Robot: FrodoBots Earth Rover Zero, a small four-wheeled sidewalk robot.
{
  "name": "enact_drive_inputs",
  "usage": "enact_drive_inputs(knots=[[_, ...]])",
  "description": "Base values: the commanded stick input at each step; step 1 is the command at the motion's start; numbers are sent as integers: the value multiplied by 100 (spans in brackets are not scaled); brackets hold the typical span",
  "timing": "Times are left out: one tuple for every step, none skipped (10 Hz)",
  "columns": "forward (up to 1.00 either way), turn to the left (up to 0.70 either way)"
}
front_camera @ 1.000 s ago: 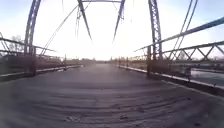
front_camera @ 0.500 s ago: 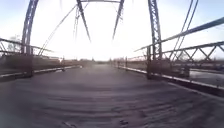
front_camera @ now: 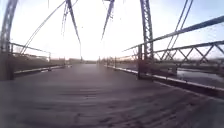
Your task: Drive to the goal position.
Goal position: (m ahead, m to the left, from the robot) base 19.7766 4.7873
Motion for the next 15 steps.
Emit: enact_drive_inputs(knots=[[100,-30],[100,-13],[100,0],[100,1],[100,1],[100,1],[100,1],[100,10],[100,32],[100,37],[100,41],[100,30],[100,6],[100,4],[100,4]])
